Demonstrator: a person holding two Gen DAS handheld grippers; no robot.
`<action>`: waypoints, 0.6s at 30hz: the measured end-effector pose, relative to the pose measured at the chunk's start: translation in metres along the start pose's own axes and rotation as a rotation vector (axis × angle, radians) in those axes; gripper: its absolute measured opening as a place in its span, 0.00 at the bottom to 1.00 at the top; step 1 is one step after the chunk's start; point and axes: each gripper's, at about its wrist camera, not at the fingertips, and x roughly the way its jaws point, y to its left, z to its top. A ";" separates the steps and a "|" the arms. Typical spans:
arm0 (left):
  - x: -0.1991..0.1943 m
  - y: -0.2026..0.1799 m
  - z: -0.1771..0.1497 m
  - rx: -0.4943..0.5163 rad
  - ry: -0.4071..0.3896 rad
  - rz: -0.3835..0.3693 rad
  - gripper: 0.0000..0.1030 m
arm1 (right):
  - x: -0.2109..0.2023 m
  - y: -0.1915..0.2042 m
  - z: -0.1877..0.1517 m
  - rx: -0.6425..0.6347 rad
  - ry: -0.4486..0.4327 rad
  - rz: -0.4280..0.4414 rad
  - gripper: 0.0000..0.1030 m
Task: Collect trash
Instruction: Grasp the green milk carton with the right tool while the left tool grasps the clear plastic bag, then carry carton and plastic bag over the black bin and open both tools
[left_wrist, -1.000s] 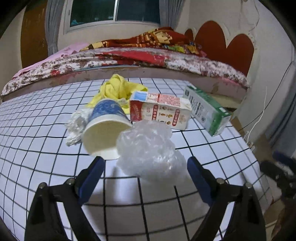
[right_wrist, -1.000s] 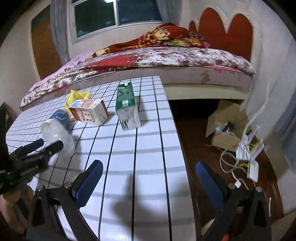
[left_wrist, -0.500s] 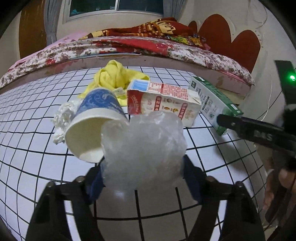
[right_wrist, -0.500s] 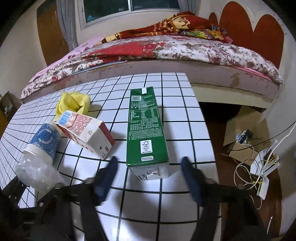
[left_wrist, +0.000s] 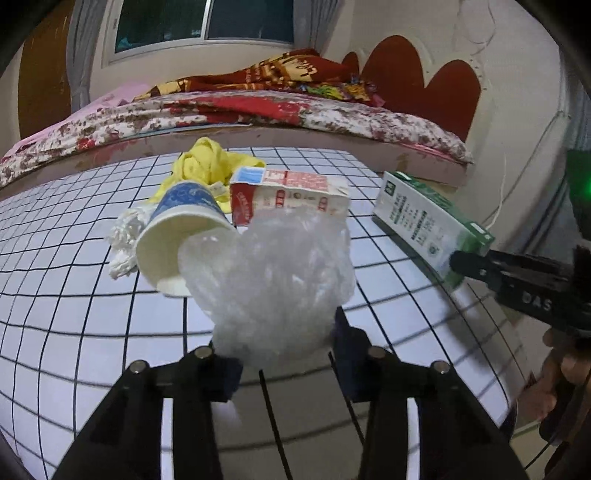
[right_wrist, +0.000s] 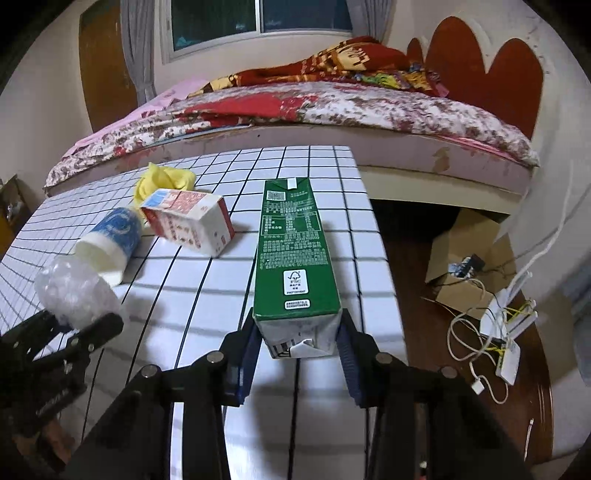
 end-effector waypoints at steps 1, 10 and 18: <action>-0.004 -0.001 -0.002 0.002 -0.003 -0.004 0.42 | -0.009 -0.001 -0.006 0.003 -0.008 -0.002 0.40; -0.038 -0.030 -0.018 0.066 -0.040 -0.042 0.42 | -0.080 -0.012 -0.052 0.045 -0.067 -0.040 0.40; -0.064 -0.062 -0.032 0.134 -0.057 -0.089 0.41 | -0.124 -0.015 -0.082 0.053 -0.097 -0.075 0.40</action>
